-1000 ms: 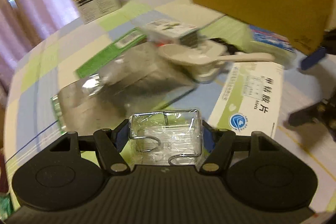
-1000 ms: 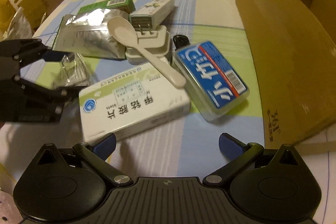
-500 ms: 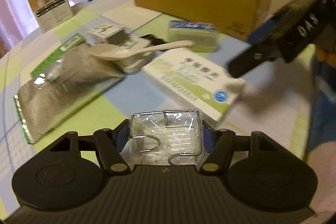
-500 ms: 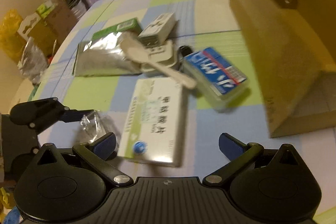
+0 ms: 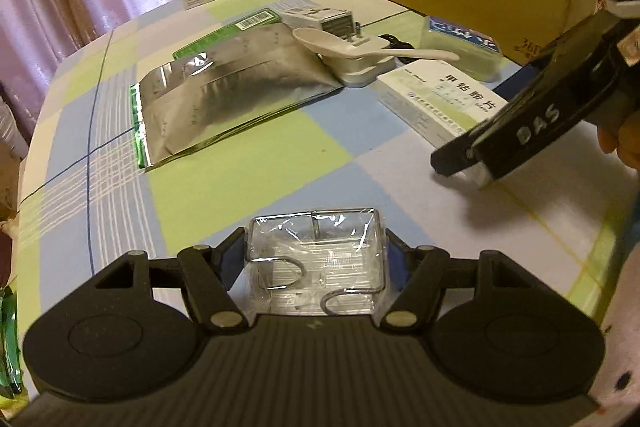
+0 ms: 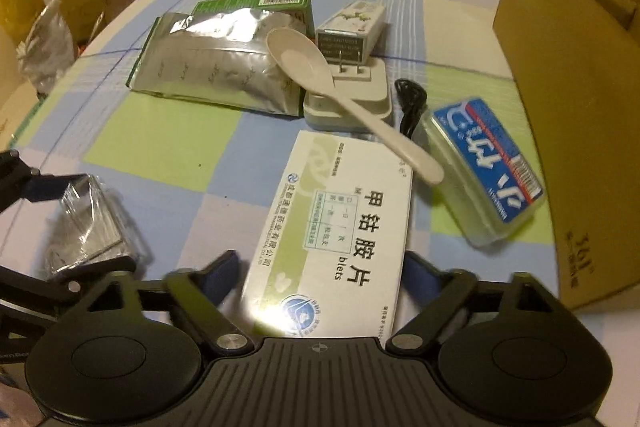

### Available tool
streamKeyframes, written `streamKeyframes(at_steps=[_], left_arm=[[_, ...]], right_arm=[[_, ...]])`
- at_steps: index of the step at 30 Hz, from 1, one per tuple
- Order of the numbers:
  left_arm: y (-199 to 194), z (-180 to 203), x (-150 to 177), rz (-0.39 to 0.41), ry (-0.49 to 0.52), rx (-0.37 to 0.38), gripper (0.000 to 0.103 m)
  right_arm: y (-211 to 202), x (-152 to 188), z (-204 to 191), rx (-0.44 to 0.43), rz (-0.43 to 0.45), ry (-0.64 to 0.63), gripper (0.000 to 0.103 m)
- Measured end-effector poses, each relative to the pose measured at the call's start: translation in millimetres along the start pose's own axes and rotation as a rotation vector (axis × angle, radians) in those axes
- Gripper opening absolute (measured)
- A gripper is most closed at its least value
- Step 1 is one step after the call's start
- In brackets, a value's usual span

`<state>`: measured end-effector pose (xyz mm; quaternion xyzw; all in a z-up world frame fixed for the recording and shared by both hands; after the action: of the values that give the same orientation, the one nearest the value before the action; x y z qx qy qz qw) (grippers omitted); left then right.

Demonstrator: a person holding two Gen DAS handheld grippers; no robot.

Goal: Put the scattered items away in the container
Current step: 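Grasp the white medicine box with the right tool while the left holds the bag, then carry both items over the cardboard box and open both tools to drop them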

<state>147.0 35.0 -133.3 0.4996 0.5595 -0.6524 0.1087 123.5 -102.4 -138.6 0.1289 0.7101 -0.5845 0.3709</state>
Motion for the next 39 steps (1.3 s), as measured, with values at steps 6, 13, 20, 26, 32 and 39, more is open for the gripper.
streamKeyframes(at_steps=[6,13,20,26,32,39], left_arm=[[1,4,1,-0.001,0.033,-0.021,0.068],[-4,4,-1,-0.011,-0.003,-0.043,0.064],[-25,4,-14,0.008,-0.004,-0.069,0.064],[-44,9,-35,0.039,-0.012,-0.086,0.064],[-60,22,-62,0.071,-0.008,-0.095,0.064],[-66,51,-114,0.124,-0.012,-0.072,0.064]], right_arm=[[-5,1,-2,-0.01,-0.006,-0.017,0.069],[-18,-1,-11,-0.05,0.003,-0.02,0.068],[-47,-12,-14,-0.086,0.048,-0.025,0.068],[-74,-22,-8,-0.092,0.097,-0.011,0.068],[-105,-37,13,-0.052,0.159,-0.011,0.068],[-136,-57,67,0.037,0.219,0.002,0.068]])
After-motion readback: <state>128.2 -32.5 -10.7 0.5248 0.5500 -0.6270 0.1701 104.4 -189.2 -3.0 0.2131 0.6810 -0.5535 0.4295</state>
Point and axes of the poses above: each gripper's, at about its wrist camera, not at the fingertips, and y roughly the way its jaws point, z to its right, x to its underside, the point moved 6 cm from there along y, roughly the way its jaws point, and after that the axes turned 12 degrees about z, right-handed, at the moved point
